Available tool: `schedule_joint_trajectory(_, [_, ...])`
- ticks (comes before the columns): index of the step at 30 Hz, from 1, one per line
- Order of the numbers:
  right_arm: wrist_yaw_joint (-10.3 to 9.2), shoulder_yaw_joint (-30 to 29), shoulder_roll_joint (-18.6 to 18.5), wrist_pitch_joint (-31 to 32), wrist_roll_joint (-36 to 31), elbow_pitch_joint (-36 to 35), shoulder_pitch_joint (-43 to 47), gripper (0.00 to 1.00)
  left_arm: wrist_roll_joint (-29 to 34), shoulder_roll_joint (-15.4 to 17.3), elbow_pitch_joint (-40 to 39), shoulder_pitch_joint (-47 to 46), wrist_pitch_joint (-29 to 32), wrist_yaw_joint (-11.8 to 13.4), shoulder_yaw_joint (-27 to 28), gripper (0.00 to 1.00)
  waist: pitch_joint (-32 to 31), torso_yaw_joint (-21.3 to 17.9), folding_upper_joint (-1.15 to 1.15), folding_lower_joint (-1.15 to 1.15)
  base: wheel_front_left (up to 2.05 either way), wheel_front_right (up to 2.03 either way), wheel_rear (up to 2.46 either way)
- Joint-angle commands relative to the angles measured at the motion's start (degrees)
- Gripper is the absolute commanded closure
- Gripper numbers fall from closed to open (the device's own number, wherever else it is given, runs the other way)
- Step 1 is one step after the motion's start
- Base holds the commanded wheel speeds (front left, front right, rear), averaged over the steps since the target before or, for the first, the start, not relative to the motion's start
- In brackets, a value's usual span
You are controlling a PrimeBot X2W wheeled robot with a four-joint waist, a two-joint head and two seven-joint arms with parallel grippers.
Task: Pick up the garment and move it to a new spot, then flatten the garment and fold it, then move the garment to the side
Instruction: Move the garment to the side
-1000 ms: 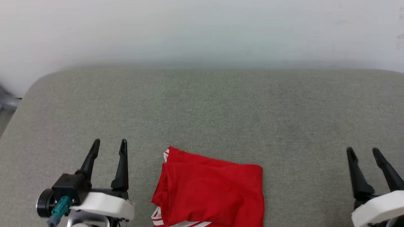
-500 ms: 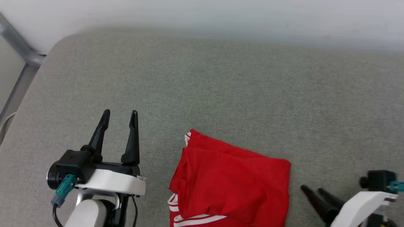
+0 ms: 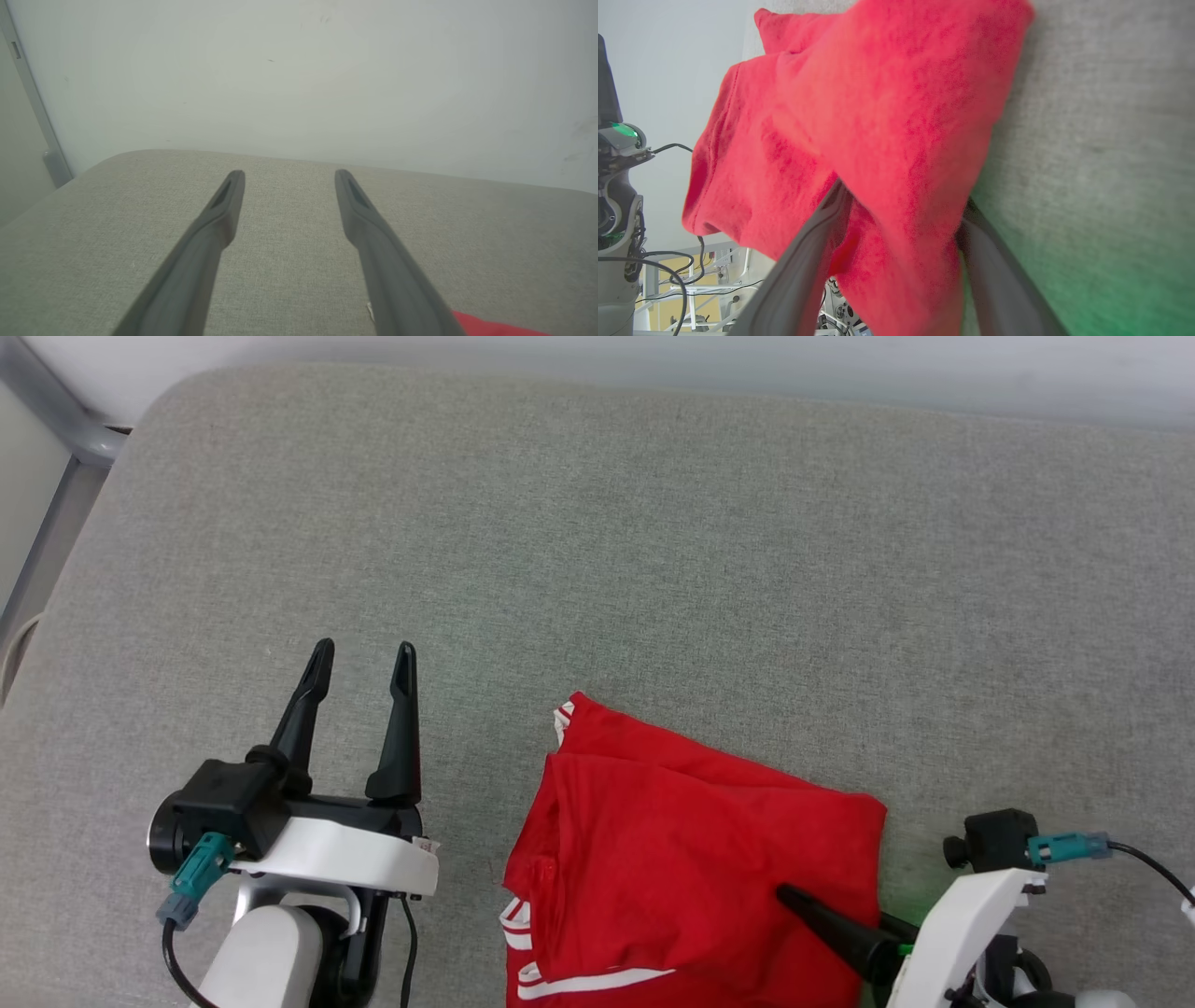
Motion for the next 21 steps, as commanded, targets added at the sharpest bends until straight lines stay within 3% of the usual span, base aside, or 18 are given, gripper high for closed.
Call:
schedule_joint_trajectory(1, [-0.17,1.2,0.0,0.0,0.1,2.3,0.2,0.76,0.5,-0.4,0.1,-0.8,-0.3,-0.3,0.1,0.0,0.1,-0.1,0.0,-0.01,0.0,0.0,0.0])
schedule_joint_trajectory(2, [-0.17,1.6,-0.1,-0.3,0.2,2.8,-0.1,1.0,0.6,-0.6,0.4,-0.8,-0.3,-0.5,0.2,0.0,0.1,-0.1,0.0,-0.01,0.0,0.0,0.0])
schedule_joint_trajectory(12, [-0.14,4.7,-6.2,-4.6,-3.5,-2.1,-2.8,1.0,1.4,-1.0,2.1,1.3,-0.3,-1.8,1.7,0.0,-3.8,-2.9,0.0,-0.01,0.0,0.0,0.0])
schedule_joint_trajectory(21, [-0.12,4.3,-13.9,-2.2,-9.9,-8.9,-3.3,1.0,2.2,-1.5,1.0,2.4,-0.3,-2.3,2.1,0.0,-5.6,-11.4,0.0,-0.01,0.0,0.0,0.0])
